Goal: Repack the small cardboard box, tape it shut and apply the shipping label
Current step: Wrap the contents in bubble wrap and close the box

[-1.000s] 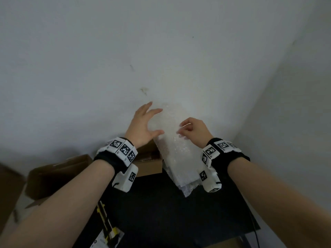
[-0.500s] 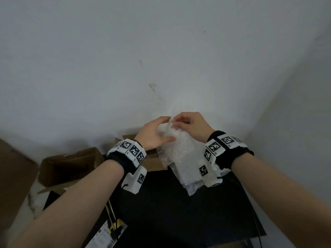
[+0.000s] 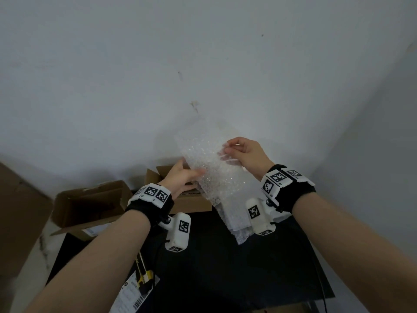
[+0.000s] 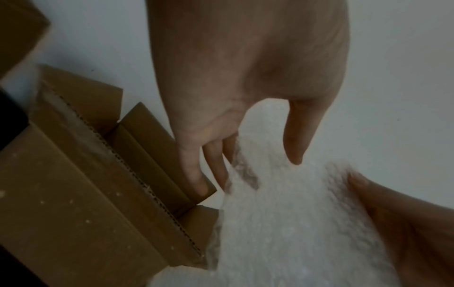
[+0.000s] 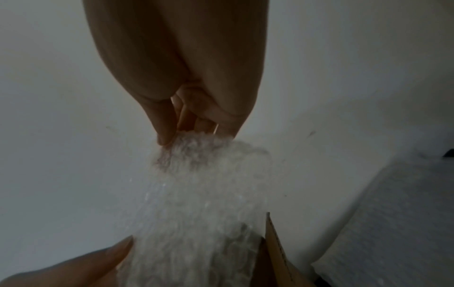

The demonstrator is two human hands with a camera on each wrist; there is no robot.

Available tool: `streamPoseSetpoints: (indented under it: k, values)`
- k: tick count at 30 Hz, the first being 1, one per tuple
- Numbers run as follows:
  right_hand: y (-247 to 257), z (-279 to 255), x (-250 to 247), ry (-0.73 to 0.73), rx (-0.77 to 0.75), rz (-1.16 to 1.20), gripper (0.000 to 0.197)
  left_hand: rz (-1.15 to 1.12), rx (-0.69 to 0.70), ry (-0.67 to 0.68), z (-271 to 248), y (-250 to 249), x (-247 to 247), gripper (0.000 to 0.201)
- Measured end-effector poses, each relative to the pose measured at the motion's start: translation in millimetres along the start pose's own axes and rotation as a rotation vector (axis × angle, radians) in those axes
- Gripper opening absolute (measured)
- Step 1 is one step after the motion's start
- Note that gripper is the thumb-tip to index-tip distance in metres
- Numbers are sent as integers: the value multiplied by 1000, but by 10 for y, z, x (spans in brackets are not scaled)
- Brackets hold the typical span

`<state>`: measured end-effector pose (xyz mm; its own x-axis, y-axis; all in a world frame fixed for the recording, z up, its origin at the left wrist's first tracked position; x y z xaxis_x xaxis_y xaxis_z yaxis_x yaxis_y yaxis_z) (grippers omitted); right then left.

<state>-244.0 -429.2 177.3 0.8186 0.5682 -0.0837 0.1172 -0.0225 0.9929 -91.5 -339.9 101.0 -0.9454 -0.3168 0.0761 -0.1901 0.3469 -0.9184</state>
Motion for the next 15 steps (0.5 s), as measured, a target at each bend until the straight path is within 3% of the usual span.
streamPoseSetpoints:
  k: [2, 4, 9, 13, 15]
  values:
    - [-20, -7, -29, 3, 15, -37, 15, 0, 2, -7, -45, -32, 4, 47]
    - [-63, -9, -65, 10, 43, -59, 13, -19, 23, -53, -55, -66, -56, 37]
    - [-218, -45, -77, 87, 157, -64, 18, -71, 47, -116, -55, -142, -231, 49]
    - [-207, -62, -62, 88, 122, -43, 14, -94, 58, -122, -71, -185, -276, 75]
    - [-202, -40, -61, 65, 87, -36, 15, -121, 51, -118, -80, -189, -307, 77]
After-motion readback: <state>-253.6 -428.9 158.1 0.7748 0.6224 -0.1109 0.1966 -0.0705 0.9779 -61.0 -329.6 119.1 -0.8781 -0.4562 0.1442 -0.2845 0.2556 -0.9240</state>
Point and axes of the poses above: each hand's wrist, its own z-axis towards the middle knuckle, its own x-axis out of the palm, y = z × x, the point moved 9 cm from there along z, towards the middle knuckle, and after that the axes turned 3 degrees about -z, right-handed, at the moved point
